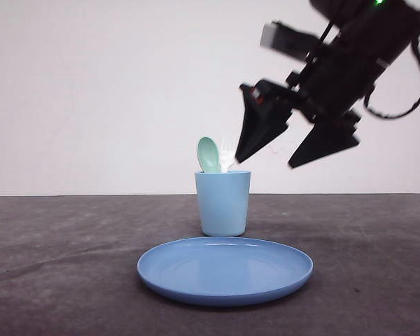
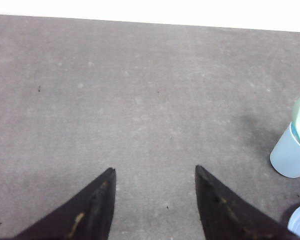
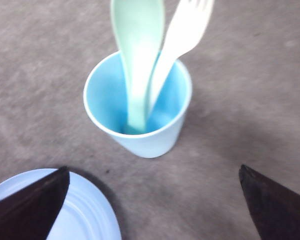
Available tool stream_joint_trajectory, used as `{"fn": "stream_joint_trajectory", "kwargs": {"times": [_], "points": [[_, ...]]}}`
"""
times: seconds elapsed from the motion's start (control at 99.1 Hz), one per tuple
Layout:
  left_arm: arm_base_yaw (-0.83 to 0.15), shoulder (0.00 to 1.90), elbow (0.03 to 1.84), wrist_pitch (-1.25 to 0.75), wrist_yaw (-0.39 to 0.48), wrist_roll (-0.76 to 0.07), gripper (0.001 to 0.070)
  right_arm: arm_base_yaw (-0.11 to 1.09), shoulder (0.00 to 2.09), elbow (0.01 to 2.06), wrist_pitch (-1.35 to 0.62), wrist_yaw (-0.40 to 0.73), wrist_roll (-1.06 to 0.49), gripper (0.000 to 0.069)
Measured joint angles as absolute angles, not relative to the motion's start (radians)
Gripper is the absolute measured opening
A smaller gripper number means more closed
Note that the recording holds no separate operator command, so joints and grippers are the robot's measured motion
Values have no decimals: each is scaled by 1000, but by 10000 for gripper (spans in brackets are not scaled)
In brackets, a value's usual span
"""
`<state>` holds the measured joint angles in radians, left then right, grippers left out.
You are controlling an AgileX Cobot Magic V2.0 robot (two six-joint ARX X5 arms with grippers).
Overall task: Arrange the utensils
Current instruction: 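Move the right gripper down to the cup rim and grasp the cup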
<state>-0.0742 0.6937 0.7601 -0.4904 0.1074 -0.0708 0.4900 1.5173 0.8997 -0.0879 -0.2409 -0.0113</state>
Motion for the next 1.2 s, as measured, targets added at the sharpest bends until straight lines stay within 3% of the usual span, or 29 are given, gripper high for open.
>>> {"fn": "stream_joint_trajectory", "kwargs": {"times": [0.575, 1.201], "points": [[-74, 694, 760, -491, 107, -71, 300, 490, 1735, 899, 221, -326, 15, 682], [-74, 694, 760, -490, 107, -71, 300, 503, 1868, 1028, 251, -338, 23, 682]]}}
